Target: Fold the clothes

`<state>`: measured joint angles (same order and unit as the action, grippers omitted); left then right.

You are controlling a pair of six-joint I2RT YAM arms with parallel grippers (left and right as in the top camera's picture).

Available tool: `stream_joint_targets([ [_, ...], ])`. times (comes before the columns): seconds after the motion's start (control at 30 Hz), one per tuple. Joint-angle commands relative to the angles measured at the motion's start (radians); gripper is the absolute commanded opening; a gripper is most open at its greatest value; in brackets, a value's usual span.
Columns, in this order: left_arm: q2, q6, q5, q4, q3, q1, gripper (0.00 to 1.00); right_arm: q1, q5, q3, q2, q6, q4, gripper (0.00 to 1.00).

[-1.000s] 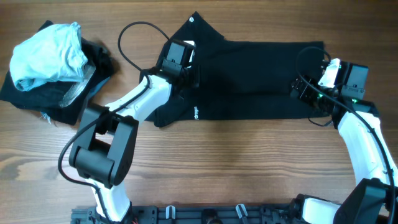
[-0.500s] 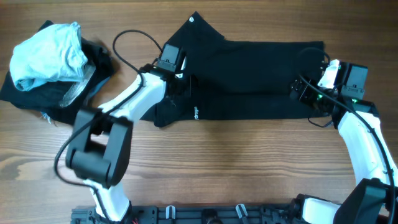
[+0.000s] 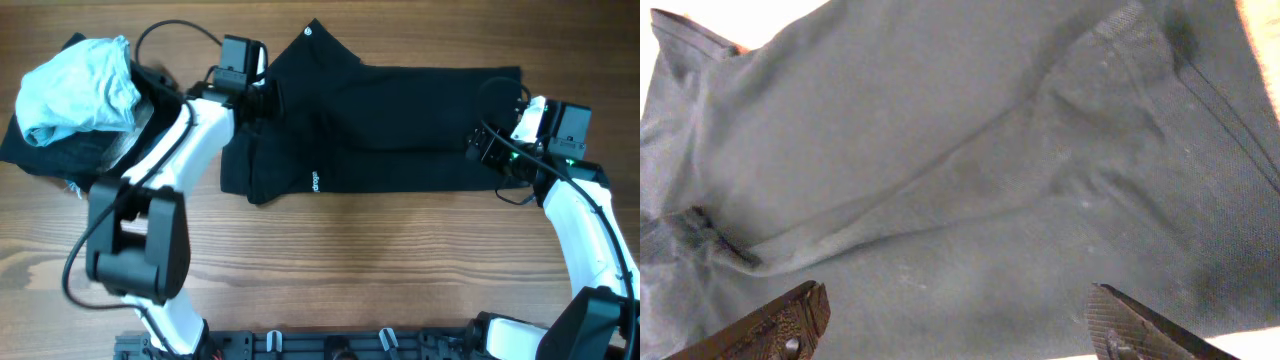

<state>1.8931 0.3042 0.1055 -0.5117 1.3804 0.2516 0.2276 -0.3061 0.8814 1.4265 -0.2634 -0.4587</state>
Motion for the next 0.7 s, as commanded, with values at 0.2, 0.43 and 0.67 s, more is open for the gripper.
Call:
stream_joint_targets([
  [0.2, -0.026, -0.008, -0.013, -0.421, -0.102, -0.030, 0.67, -0.004, 0.100, -0.001, -0.005, 0.000, 0.005, 0.92],
  [0.43, -0.026, -0.010, -0.010, -0.306, -0.269, -0.030, 0.77, -0.004, 0.095, -0.001, -0.005, -0.036, -0.040, 0.99],
  [0.67, -0.027, 0.071, -0.143, -0.305, -0.338, -0.106, 0.04, -0.004, 0.186, -0.002, 0.029, -0.132, -0.035, 0.99],
])
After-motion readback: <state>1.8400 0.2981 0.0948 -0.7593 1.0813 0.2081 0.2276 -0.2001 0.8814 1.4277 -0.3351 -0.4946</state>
